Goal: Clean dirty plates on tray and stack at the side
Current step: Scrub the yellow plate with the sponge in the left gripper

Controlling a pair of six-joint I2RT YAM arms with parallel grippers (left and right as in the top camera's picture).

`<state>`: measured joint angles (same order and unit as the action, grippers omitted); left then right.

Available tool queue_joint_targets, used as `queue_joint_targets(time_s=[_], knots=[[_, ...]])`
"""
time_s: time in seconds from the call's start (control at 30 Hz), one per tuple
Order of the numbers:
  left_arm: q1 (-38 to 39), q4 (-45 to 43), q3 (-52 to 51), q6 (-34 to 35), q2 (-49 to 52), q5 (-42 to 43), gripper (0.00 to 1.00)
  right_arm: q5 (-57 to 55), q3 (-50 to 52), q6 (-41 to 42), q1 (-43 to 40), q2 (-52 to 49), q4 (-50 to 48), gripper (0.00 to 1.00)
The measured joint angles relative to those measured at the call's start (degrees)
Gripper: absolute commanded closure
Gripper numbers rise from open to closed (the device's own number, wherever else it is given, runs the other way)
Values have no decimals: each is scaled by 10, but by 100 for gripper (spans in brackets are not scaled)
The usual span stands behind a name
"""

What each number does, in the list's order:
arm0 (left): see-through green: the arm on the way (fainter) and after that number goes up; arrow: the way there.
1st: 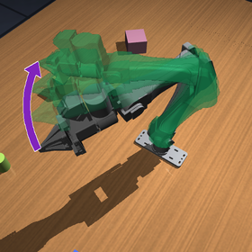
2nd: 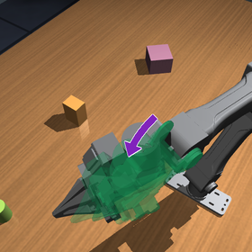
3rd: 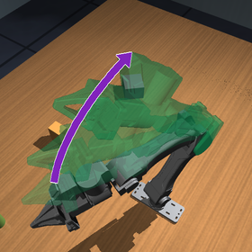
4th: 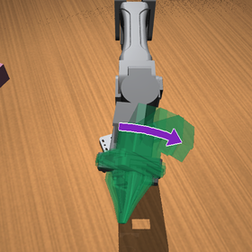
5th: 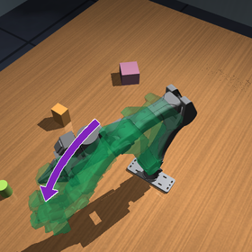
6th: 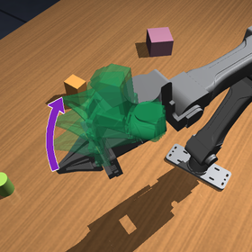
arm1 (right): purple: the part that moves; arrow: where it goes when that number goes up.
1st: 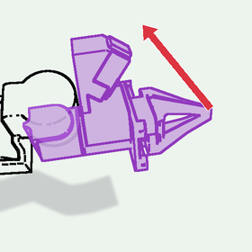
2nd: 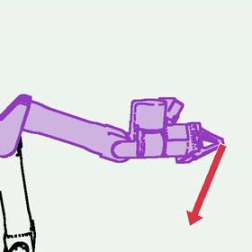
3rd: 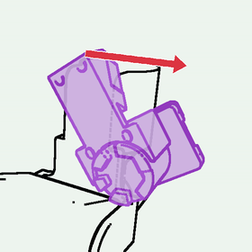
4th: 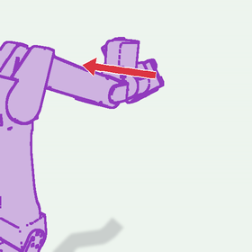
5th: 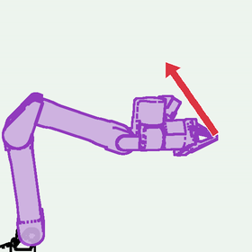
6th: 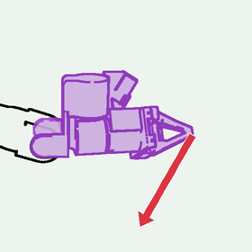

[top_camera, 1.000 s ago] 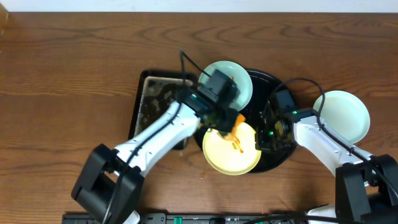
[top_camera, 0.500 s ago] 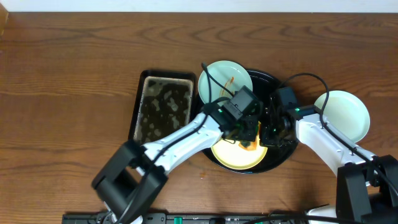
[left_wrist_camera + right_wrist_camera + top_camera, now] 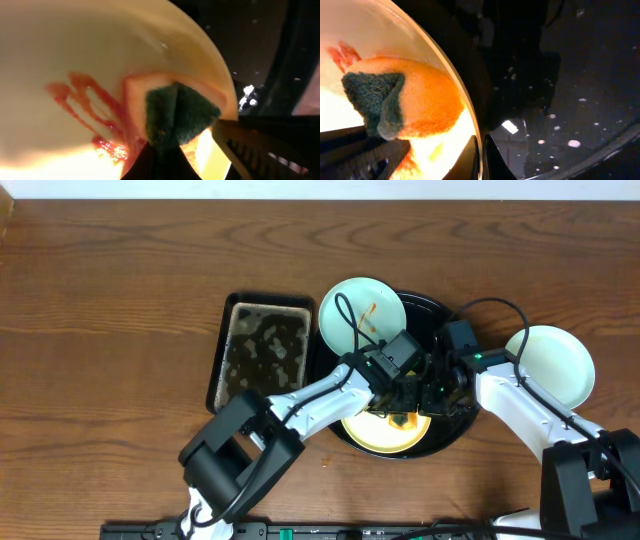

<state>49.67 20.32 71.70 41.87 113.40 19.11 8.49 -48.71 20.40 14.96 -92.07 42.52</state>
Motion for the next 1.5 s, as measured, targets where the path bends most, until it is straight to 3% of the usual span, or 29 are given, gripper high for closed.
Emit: queue_joint_targets(time_s=[0.37,0.63,1.07,1.27,1.43,1.5], knots=[[-1,18,6,-1,5,-92,93,-3,-1,0,0,0,10,99],[-38,23,8,-1,5,-112,93,-2,-2,0,0,0,13,99],[-69,159,10,-9,-27,-166,93,-3,-2,0,0,0,14,99],[-91,195,1,-45,-110,-196,93,-2,-2,0,0,0,14,99],[-135,214,1,-57,-181,-218,93,-5,-2,0,0,0,16,84],[-156,219,1,-63,-191,-223,93,-9,-2,2,0,0,18,82]])
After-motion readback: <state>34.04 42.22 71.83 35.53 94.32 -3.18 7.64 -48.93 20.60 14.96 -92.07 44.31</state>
